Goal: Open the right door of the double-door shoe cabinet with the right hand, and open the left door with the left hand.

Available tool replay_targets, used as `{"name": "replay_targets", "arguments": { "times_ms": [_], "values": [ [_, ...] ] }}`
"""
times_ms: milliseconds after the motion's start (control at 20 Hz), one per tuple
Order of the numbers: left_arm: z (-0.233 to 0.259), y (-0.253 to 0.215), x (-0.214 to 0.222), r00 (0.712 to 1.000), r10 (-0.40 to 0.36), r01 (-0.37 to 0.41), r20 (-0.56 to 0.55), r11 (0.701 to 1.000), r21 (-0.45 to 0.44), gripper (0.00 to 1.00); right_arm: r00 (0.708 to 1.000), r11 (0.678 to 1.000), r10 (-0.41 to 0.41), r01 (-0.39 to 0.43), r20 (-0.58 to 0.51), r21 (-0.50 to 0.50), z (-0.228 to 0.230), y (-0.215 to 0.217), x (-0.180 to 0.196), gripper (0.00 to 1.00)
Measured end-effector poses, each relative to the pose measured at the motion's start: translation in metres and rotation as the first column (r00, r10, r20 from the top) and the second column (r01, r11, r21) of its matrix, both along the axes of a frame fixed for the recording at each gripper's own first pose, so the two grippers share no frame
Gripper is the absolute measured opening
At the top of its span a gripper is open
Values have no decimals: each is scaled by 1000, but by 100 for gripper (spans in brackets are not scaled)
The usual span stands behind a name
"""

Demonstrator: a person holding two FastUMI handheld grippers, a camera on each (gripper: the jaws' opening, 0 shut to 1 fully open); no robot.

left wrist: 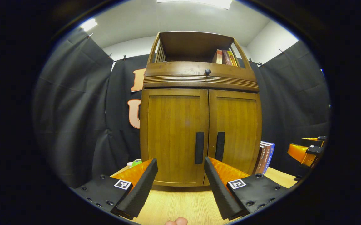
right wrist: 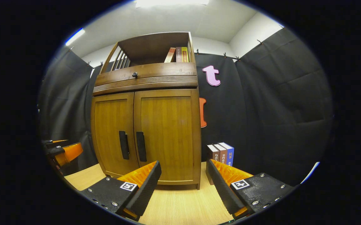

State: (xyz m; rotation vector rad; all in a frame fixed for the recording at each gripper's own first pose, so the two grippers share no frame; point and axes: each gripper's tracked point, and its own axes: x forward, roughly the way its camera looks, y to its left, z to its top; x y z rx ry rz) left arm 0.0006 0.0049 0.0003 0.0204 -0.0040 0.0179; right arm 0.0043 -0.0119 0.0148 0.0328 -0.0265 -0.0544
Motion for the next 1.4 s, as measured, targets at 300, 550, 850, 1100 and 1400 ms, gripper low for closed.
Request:
{"name": "replay_targets", "arguments": {
  "times_ms": [300, 550, 850, 1100, 1400],
  "values": [
    [0, 8, -7, 1000, 18, -18, -3, 1000, -8, 94, 999, 999, 48, -48, 25, -14, 17, 19, 20, 94],
    [-1, 22, -13, 999, 52, -52, -13, 999, -6, 94, 992, 993, 114, -114, 62, -9, 39, 45, 65, 94],
    [1, 36, -16, 996, 93, -93, -12, 996, -5, 94, 976, 980, 197, -197, 88, -8, 56, 96, 134, 94],
    [4, 51, -25, 991, 132, -132, -9, 991, -11, 94, 974, 975, 218, -215, 63, -51, 49, 133, 189, 94],
    [15, 63, -33, 987, 160, -160, 14, 987, -2, 95, 985, 983, 174, -174, 3, -54, 12, 145, 228, 94]
  ]
}}
